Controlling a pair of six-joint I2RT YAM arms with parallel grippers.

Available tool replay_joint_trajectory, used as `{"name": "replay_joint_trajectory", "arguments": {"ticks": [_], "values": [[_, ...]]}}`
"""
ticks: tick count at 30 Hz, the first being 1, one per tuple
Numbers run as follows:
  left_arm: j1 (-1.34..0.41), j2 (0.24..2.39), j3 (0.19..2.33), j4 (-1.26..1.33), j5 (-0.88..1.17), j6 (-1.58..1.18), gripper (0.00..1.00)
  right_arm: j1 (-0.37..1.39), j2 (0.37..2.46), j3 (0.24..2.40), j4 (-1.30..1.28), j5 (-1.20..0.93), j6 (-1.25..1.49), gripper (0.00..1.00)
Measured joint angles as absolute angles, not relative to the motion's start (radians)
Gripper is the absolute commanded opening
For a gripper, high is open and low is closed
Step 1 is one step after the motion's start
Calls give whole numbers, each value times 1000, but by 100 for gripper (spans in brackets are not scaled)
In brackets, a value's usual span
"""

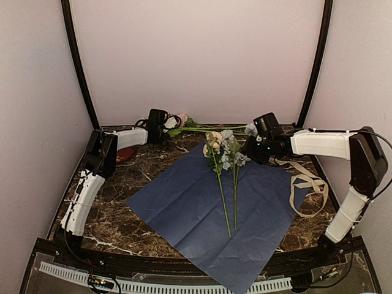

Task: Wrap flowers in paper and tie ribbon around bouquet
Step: Pick up the fake flower from the corner of the board.

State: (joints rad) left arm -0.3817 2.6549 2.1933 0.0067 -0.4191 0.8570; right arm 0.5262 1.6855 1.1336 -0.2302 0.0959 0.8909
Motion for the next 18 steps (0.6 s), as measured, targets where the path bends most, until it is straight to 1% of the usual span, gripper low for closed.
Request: {"name": "replay_joint_trajectory", "arguments": {"ticks": [1, 3, 4, 6, 7, 9, 13, 18], "values": [[-381, 2666, 2193, 43, -424, 876, 72, 525, 1692, 1144, -233, 70, 892, 48], [-381, 2689, 2194, 117, -430, 907, 58, 522, 1700, 1161, -238, 12, 755, 48], [-380, 2699, 2194, 148, -430, 915, 48, 522, 1704, 1168, -241, -10, 698, 48], [-379, 2717, 2194, 184, -428, 930, 24, 523, 1706, 1173, -241, -43, 619, 48], [-378, 2725, 2194, 197, -429, 938, 14, 522, 1707, 1174, -242, -56, 593, 48], [-377, 2737, 2193, 210, -430, 944, 1, 523, 1708, 1174, -243, -72, 553, 48], [-377, 2730, 2164, 245, -439, 976, 0, 522, 1708, 1176, -245, -87, 513, 48], [-376, 2640, 2033, 278, -450, 989, 0, 523, 1707, 1182, -246, -98, 500, 48]]}}
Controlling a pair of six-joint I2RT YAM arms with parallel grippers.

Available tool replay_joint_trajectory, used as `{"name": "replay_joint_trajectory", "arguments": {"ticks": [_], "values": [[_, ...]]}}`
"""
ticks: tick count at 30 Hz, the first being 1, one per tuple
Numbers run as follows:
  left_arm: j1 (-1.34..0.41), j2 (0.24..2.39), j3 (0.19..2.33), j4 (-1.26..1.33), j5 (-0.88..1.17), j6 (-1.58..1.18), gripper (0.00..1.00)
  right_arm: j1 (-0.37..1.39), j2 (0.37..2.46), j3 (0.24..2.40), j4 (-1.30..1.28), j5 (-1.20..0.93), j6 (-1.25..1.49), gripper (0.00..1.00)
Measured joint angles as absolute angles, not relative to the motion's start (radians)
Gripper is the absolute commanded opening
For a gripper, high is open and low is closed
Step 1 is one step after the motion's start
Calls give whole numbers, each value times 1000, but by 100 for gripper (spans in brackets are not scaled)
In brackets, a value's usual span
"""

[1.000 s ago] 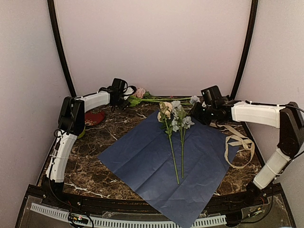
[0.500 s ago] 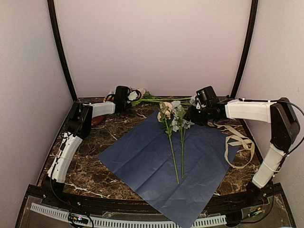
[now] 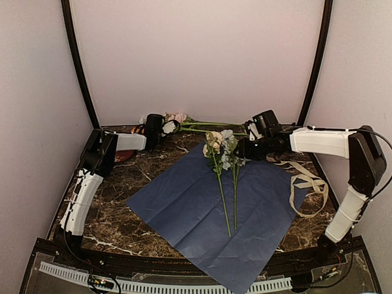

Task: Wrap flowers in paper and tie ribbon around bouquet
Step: Pick up the fake flower from the corner of the board, then pass from the left arm to the right

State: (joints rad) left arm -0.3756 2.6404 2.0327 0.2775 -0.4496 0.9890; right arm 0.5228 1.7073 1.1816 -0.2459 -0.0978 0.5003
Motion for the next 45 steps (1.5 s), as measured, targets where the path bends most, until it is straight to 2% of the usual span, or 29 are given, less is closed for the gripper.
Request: {"name": "replay_joint_trajectory", "arguments": {"ticks": [5, 13, 21, 26, 32, 35, 38, 41, 43, 44, 45], "values": [[-375, 2502, 1913, 291, -455, 997, 0, 522, 1681, 1181, -258, -93, 493, 48], [-379, 2210, 1713, 360, -455, 1038, 0, 522, 1499, 1178, -295, -54, 468, 49], [-401, 1848, 1380, 353, -274, 1114, 0, 522, 1336, 1177, -355, -64, 413, 50], [-457, 1670, 1247, 237, -153, 1196, 0, 522, 1241, 1208, -421, -186, 337, 51], [-564, 1599, 1202, 121, -154, 1286, 0, 544, 1186, 1296, -467, -454, 257, 54], [-620, 1594, 1166, 86, -168, 1319, 0, 590, 1197, 1297, -483, -487, 250, 57], [-671, 1574, 1128, 56, -173, 1341, 0, 656, 1280, 1312, -532, -460, 231, 71], [-711, 1554, 1122, 43, -175, 1356, 0, 706, 1395, 1326, -571, -439, 215, 78], [-734, 1538, 1122, 43, -179, 1365, 0, 735, 1475, 1329, -600, -429, 199, 77], [-744, 1532, 1122, 43, -180, 1369, 0, 750, 1511, 1330, -614, -420, 191, 72], [-751, 1528, 1123, 43, -180, 1370, 0, 765, 1543, 1334, -632, -405, 183, 60]]}}
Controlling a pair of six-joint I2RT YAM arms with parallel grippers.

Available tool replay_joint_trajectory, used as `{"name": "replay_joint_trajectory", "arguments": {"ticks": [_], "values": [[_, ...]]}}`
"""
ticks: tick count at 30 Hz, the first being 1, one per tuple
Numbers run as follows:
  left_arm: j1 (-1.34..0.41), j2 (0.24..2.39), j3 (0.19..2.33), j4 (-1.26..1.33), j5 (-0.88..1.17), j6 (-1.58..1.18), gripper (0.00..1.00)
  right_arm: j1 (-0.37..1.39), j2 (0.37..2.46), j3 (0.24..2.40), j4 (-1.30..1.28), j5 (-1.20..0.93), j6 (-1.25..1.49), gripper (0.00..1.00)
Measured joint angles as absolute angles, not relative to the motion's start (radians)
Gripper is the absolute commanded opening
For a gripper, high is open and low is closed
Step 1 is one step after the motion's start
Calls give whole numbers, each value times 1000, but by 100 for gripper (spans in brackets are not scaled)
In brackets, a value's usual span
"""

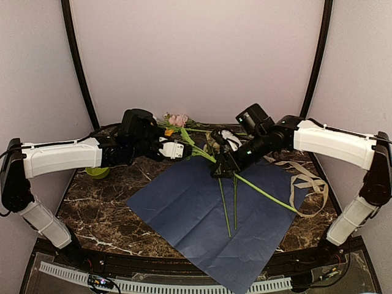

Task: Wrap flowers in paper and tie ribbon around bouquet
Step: Pass from the left arm to the right

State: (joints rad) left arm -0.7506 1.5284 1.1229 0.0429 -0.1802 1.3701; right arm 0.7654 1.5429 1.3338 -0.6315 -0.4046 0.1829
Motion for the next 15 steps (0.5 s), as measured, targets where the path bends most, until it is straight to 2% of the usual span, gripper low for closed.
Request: {"name": "replay_joint_trajectory", "arguments": {"ticks": [2, 4, 7, 8, 9, 10, 11, 12, 13, 15], "values": [[-759, 1525, 1123, 41, -180, 1376, 0, 791, 1597, 1343, -664, -376, 172, 27], [-760, 1525, 1123, 35, -180, 1377, 0, 806, 1627, 1349, -680, -366, 160, 3], [-762, 1525, 1123, 24, -181, 1378, 0, 810, 1633, 1349, -680, -364, 164, 0], [-762, 1525, 1123, 22, -184, 1378, 6, 810, 1629, 1349, -673, -364, 163, 0], [-762, 1525, 1123, 21, -189, 1377, 30, 812, 1623, 1347, -664, -362, 170, 0], [-762, 1525, 1124, 22, -193, 1375, 63, 813, 1614, 1342, -653, -360, 178, 0], [-762, 1525, 1125, 28, -199, 1359, 77, 813, 1600, 1333, -639, -351, 192, 0], [-762, 1525, 1130, 35, -206, 1324, 87, 813, 1589, 1324, -628, -339, 213, 0], [-762, 1525, 1131, 36, -207, 1321, 91, 812, 1576, 1313, -612, -319, 242, 0], [-761, 1525, 1139, 37, -211, 1260, 92, 808, 1554, 1285, -561, -272, 320, 0]]}}
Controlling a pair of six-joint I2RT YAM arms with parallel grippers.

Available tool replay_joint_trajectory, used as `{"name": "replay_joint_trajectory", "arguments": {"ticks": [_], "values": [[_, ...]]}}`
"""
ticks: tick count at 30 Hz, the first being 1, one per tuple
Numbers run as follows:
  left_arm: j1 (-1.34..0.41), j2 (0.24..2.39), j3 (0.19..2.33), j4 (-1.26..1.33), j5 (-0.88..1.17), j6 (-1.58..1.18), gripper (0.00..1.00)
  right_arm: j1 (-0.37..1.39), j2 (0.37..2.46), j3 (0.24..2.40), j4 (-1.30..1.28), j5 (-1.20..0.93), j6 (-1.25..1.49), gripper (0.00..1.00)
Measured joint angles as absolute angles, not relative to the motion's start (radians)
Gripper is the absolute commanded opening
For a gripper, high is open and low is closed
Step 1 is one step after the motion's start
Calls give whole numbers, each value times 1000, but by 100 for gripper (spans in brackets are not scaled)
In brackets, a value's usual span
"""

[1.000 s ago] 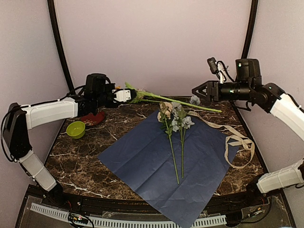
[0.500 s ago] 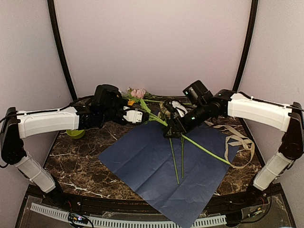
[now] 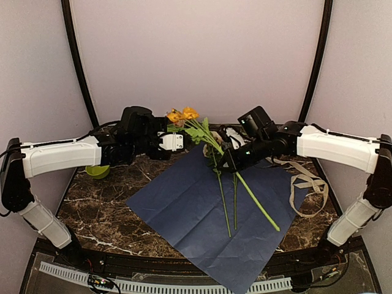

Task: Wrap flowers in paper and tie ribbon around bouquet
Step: Pass from the left arm to the right, then place the fake flower on the flattened wrapping paper.

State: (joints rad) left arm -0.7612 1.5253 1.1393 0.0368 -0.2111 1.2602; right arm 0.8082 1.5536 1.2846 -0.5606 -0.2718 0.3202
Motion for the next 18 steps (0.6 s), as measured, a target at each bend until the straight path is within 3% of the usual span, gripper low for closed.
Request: {"name": "replay_joint_trajectory", "arguments": {"ticks": [8, 18], "values": [[-761, 1512, 1136, 58, -244, 844, 86, 804, 1562, 1133, -267, -63, 662, 0], [-761, 1545, 971, -4, -245, 268, 75, 804, 1766, 1126, -77, 181, 801, 0]]}}
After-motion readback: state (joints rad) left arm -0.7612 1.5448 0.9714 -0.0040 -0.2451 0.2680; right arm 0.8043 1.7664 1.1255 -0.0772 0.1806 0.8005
